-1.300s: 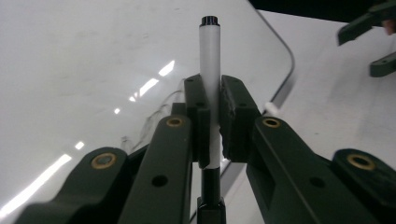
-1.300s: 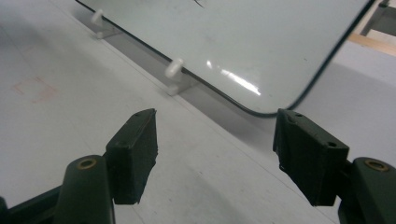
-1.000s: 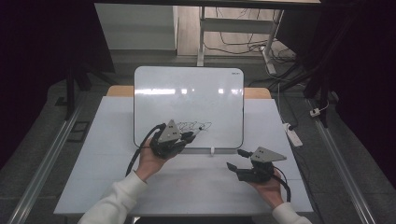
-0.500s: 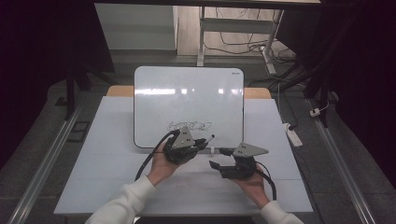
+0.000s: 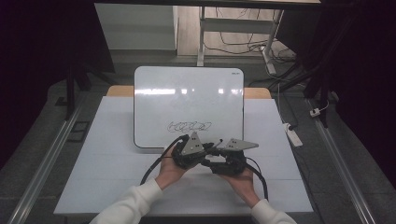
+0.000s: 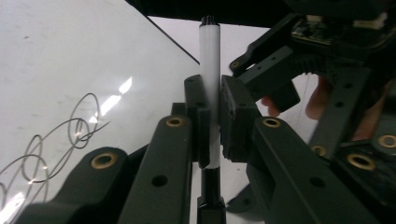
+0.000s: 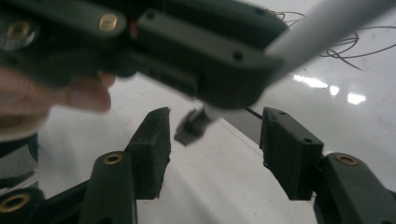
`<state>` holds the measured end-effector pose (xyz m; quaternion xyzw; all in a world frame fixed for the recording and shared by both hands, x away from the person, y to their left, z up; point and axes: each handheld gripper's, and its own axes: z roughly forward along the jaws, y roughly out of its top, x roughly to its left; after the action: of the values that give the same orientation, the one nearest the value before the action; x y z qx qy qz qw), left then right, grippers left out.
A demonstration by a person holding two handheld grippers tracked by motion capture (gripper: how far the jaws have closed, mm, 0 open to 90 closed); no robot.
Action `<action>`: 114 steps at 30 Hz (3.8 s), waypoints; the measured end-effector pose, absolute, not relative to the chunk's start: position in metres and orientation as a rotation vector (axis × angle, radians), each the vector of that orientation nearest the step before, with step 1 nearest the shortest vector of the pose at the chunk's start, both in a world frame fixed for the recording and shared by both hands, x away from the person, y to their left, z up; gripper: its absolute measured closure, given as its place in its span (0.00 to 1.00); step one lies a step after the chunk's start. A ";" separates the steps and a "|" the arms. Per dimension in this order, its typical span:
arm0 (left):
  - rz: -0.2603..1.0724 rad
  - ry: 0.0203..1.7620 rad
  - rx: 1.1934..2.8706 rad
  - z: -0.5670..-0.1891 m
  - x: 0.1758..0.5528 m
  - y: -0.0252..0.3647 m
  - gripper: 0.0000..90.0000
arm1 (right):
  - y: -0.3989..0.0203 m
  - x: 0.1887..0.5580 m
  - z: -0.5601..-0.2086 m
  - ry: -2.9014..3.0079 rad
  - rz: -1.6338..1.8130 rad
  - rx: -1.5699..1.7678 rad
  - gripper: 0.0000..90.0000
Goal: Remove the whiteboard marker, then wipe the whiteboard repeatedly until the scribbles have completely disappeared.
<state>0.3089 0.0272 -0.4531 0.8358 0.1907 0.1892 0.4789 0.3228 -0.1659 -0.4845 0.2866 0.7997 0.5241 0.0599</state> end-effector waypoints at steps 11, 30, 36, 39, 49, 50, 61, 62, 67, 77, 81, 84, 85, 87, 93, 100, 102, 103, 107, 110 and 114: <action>0.456 0.458 2.041 -0.455 0.308 0.022 0.90 | -0.162 0.330 -0.487 2.459 1.612 0.984 0.71; 0.414 0.448 2.047 -0.456 0.307 0.018 0.86 | -0.163 0.335 -0.491 2.504 1.543 1.073 0.86; 0.440 0.509 1.991 -0.447 0.304 0.040 0.59 | -0.166 0.335 -0.490 2.480 1.549 1.062 0.86; 0.437 0.551 1.970 -0.444 0.302 0.055 0.52 | -0.169 0.336 -0.489 2.465 1.559 1.052 0.86; 0.453 0.782 1.985 -0.460 0.273 0.149 0.43 | -0.181 0.339 -0.485 2.404 1.607 1.023 0.86; 0.456 0.806 1.981 -0.462 0.269 0.158 0.43 | -0.183 0.339 -0.484 2.398 1.611 1.013 0.86; 0.352 0.963 1.946 -0.489 0.242 0.215 0.32 | -0.193 0.340 -0.476 2.305 1.638 0.883 0.86; 0.349 0.967 1.949 -0.491 0.240 0.217 0.32 | -0.194 0.340 -0.476 2.297 1.638 0.873 0.86; 0.327 0.983 1.962 -0.496 0.233 0.222 0.31 | -0.197 0.339 -0.472 2.259 1.639 0.843 0.86; 0.317 1.011 1.990 -0.505 0.236 0.223 0.28 | -0.203 0.340 -0.466 2.190 1.648 0.820 0.86; 0.320 1.023 1.988 -0.508 0.238 0.224 0.26 | -0.203 0.342 -0.464 2.171 1.644 0.817 0.86; 0.323 1.029 1.991 -0.510 0.240 0.224 0.26 | -0.201 0.344 -0.464 2.170 1.643 0.814 0.86; 0.325 1.030 1.992 -0.510 0.240 0.224 0.25 | -0.199 0.344 -0.464 2.172 1.642 0.807 0.86; 0.326 1.029 1.992 -0.510 0.240 0.224 0.25 | -0.194 0.345 -0.463 2.173 1.641 0.795 0.86; 0.320 1.029 1.994 -0.511 0.241 0.224 0.25 | -0.179 0.351 -0.462 2.181 1.620 0.758 0.86; 0.318 1.024 2.016 -0.514 0.244 0.221 0.25 | -0.154 0.372 -0.467 2.194 1.572 0.769 0.86; 0.320 1.026 2.021 -0.515 0.244 0.221 0.25 | -0.151 0.379 -0.467 2.181 1.555 0.786 0.86; 0.320 1.028 2.020 -0.515 0.244 0.222 0.25 | -0.150 0.382 -0.468 2.168 1.549 0.799 0.86; 0.323 1.030 2.016 -0.515 0.244 0.223 0.25 | -0.153 0.395 -0.468 2.129 1.495 0.838 0.86; 0.326 1.033 2.017 -0.516 0.243 0.223 0.25 | -0.158 0.403 -0.466 2.088 1.462 0.857 0.86; 0.327 1.037 2.017 -0.516 0.244 0.223 0.25 | -0.162 0.410 -0.467 2.069 1.469 0.871 0.86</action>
<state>0.2436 0.2231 -0.5161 0.8018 0.4122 0.1301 0.4126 0.4100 -0.1620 -0.4671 0.3161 0.7511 0.5331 0.2273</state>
